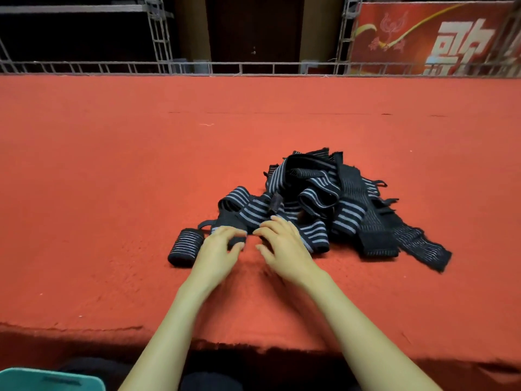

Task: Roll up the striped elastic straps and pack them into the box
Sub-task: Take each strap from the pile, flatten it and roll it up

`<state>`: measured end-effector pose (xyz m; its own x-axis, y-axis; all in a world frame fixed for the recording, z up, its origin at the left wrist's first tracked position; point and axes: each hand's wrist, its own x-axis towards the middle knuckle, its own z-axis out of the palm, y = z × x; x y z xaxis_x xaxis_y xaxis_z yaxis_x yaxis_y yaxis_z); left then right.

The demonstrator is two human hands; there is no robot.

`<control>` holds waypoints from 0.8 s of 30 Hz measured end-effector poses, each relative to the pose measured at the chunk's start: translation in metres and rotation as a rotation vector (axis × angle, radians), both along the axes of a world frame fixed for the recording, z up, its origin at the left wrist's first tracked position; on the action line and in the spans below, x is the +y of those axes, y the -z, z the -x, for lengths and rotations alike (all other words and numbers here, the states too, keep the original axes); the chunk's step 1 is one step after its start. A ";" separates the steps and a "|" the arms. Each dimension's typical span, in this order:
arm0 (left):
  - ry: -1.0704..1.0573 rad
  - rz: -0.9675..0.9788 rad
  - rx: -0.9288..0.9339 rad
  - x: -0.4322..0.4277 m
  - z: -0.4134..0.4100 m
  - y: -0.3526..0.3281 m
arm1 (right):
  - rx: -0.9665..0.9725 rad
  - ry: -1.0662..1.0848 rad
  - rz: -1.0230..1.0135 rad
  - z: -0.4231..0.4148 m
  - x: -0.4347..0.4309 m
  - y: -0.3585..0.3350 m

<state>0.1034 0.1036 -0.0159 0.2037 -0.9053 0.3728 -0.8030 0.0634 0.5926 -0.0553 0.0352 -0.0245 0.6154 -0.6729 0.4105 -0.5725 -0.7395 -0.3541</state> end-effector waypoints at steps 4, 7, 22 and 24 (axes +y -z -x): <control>0.145 0.055 -0.007 -0.024 0.053 -0.013 | -0.042 0.160 0.028 0.063 -0.016 -0.009; 0.223 0.069 -0.039 -0.044 0.086 -0.021 | -0.120 0.300 0.051 0.109 -0.030 -0.011; 0.400 -0.134 -0.315 -0.126 0.175 -0.008 | -0.243 0.727 -0.409 0.180 -0.098 0.001; 0.377 -0.159 -0.370 -0.129 0.172 0.000 | -0.268 0.729 -0.435 0.181 -0.101 0.008</control>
<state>-0.0684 -0.0252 -0.0156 -0.2640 -0.9413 0.2106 -0.8985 0.3194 0.3011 -0.2358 -0.0653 -0.0326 -0.1065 -0.9896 0.0964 -0.7062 0.0071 -0.7080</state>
